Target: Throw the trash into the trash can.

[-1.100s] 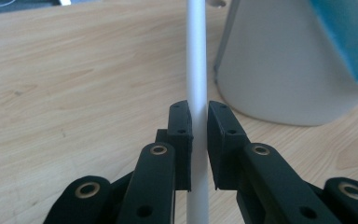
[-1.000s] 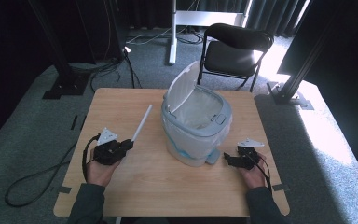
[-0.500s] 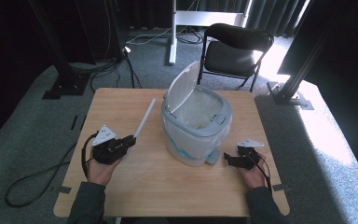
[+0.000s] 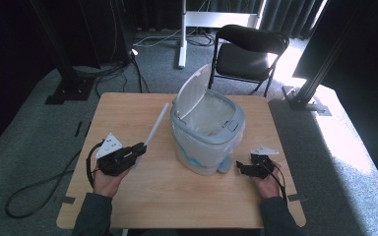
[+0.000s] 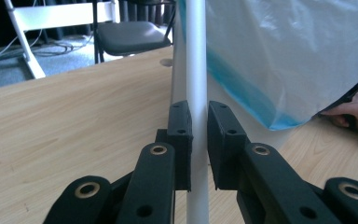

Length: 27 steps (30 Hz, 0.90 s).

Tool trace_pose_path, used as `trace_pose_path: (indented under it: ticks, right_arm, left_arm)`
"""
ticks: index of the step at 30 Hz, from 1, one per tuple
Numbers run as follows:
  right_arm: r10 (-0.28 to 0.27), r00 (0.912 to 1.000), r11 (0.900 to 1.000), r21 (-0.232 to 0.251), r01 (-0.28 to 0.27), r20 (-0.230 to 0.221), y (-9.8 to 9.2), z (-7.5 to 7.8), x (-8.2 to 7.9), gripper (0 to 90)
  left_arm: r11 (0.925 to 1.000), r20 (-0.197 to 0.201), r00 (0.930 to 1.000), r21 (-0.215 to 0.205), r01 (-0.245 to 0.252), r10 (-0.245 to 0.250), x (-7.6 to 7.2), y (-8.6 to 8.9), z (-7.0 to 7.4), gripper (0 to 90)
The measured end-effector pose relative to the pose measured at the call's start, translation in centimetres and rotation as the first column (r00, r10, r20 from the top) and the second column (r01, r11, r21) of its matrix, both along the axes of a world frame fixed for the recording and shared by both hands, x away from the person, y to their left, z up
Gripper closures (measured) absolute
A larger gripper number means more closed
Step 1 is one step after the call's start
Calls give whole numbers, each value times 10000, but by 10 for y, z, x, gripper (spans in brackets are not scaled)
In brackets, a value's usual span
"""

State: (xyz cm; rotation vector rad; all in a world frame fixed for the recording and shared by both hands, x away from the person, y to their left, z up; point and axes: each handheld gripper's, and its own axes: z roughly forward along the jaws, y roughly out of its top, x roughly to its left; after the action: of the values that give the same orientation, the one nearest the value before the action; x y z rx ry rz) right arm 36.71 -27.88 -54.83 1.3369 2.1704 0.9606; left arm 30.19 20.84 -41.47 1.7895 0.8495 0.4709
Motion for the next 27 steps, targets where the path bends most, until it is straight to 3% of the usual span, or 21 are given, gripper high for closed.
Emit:
trace_pose_path:
  ticks: [7,14,27]
  right_arm:
    - [2,10000,10000,-4,-2,5,0,0,0,240]
    - [-4,10000,10000,0,4,-2,0,0,0,240]
    - [-2,10000,10000,-4,2,1,0,0,0,240]
  left_arm:
    - [9990,366,9993,-447,6,10,-5,8,8,803]
    - [9969,749,9964,-658,435,-385,-10,5,16,803]
    - [9950,1289,9881,-414,903,-843,-19,-6,31,803]
